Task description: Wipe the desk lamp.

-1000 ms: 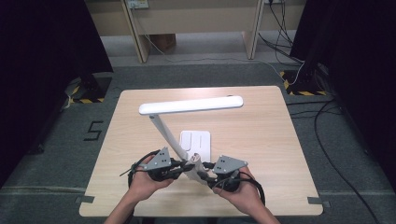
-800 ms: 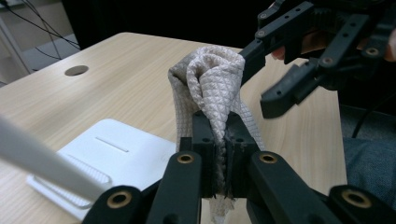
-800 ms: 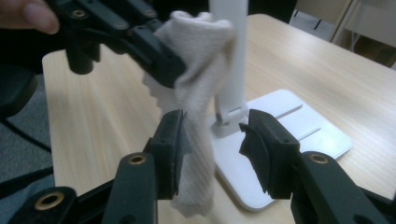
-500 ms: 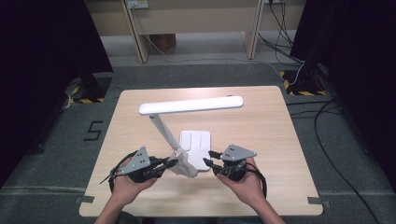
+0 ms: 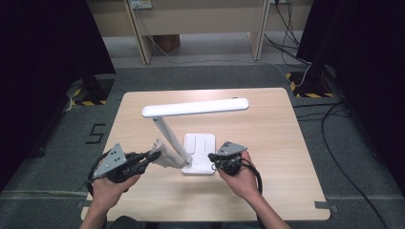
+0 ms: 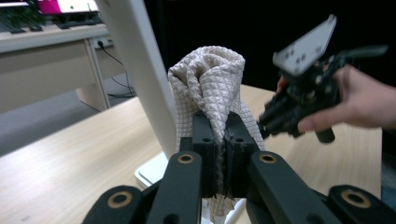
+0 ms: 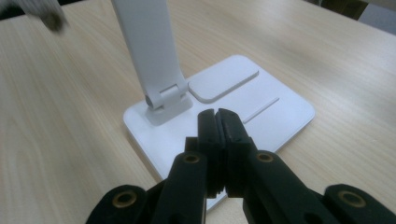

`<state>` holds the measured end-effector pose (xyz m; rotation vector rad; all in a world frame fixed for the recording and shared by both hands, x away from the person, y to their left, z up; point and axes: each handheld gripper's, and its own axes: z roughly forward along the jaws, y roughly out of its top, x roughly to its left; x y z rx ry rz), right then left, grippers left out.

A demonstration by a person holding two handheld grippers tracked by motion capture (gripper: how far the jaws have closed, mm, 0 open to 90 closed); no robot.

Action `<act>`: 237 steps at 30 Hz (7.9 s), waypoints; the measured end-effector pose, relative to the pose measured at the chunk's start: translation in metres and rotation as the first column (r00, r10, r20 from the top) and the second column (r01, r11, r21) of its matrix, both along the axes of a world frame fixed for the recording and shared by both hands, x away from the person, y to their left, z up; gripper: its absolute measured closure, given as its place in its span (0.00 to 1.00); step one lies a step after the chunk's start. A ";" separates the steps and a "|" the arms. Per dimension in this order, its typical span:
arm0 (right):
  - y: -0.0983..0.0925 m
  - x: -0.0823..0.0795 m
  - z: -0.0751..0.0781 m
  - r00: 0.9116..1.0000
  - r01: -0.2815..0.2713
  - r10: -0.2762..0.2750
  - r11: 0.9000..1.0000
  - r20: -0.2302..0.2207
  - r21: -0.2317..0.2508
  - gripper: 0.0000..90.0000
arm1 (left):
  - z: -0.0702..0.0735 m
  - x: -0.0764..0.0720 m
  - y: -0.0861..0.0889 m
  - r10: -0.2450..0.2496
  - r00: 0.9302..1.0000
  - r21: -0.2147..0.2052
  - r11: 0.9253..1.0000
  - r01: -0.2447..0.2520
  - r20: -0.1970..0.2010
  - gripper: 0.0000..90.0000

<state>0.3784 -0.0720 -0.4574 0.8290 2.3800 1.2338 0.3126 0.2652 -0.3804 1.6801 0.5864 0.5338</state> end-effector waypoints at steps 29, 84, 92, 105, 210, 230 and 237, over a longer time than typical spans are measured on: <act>0.029 0.020 -0.045 0.994 0.000 -0.006 0.998 -0.108 -0.055 1.00 | 0.058 0.011 0.038 0.140 0.984 -0.055 0.989 -0.135 0.113 0.95; 0.028 0.021 -0.049 0.996 -0.008 0.006 1.000 -0.092 -0.019 1.00 | 0.086 0.042 -0.019 0.186 0.942 -0.104 0.981 -0.163 0.280 0.94; 0.028 0.021 -0.050 0.996 -0.009 0.008 1.000 -0.092 -0.012 1.00 | 0.084 0.047 -0.022 0.188 0.945 -0.114 0.980 -0.163 0.267 0.94; 0.027 0.022 -0.050 0.996 -0.011 0.010 1.000 -0.091 -0.007 1.00 | 0.085 0.048 -0.028 0.184 0.949 -0.115 0.981 -0.159 0.254 0.94; 0.026 0.021 -0.052 0.996 -0.011 0.012 1.000 -0.088 0.011 1.00 | 0.087 0.056 -0.086 0.127 0.958 -0.097 0.990 -0.105 0.258 0.94; 0.026 0.021 -0.053 0.996 -0.009 0.011 1.000 -0.085 0.019 1.00 | 0.087 0.056 -0.093 0.123 0.958 -0.096 0.990 -0.102 0.260 0.94; 0.025 0.021 -0.053 0.996 -0.010 0.011 1.000 -0.085 0.018 1.00 | 0.087 0.056 -0.097 0.119 0.958 -0.099 0.990 -0.096 0.260 0.94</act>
